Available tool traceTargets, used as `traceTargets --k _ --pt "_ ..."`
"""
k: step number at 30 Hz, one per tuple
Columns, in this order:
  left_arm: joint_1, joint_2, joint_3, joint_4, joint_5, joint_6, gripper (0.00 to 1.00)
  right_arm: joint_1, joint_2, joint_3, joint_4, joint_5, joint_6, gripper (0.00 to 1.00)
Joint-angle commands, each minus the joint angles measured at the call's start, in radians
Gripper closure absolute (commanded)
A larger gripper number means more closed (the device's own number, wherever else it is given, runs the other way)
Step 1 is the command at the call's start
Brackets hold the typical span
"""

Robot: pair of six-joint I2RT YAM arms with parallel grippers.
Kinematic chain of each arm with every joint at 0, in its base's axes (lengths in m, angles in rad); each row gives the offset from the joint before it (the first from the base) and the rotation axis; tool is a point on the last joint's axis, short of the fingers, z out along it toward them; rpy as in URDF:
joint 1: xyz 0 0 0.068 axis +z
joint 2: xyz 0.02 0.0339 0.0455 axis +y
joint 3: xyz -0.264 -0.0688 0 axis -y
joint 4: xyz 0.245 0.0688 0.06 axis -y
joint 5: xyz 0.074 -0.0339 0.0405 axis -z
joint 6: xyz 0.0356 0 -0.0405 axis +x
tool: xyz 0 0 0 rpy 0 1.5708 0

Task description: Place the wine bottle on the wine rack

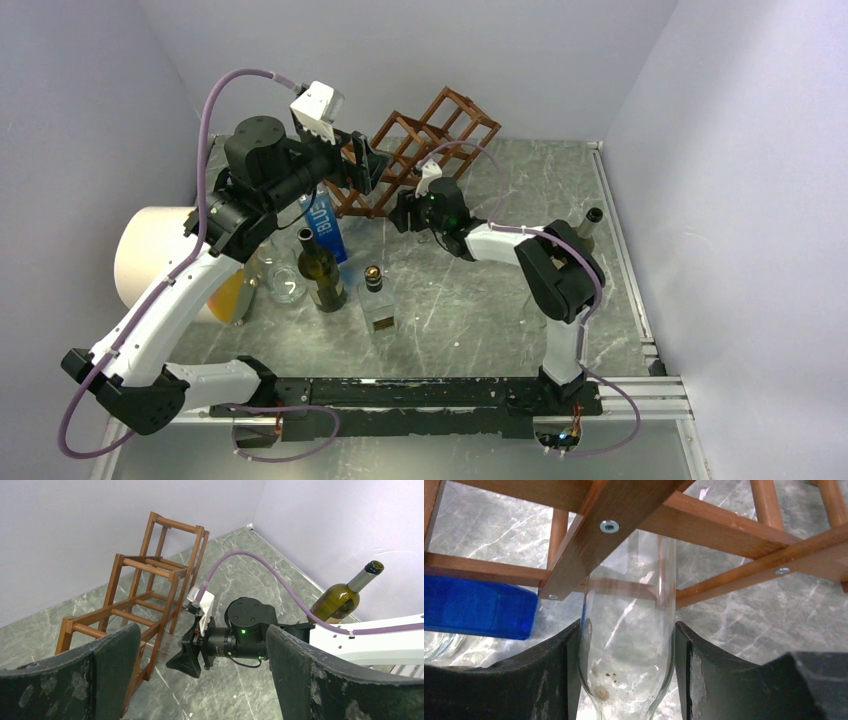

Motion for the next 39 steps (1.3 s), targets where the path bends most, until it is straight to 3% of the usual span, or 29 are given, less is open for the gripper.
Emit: traceTargets --k 1,4,25,39 --pt "0.007 -0.018 0.004 0.019 0.026 -0.011 0.01 0.012 0.040 0.077 0.159 0.003 -0.014 0.79" --pt "0.007 -0.022 0.001 0.019 0.021 -0.012 0.01 0.012 0.069 0.106 0.152 0.028 -0.022 0.75" --pt "0.008 -0.039 0.007 0.015 0.008 0.001 0.01 0.012 0.109 0.138 0.067 0.100 -0.067 0.13" --pt "0.007 -0.054 -0.003 0.005 0.004 0.006 0.01 0.012 -0.072 0.093 -0.052 0.086 -0.051 0.10"
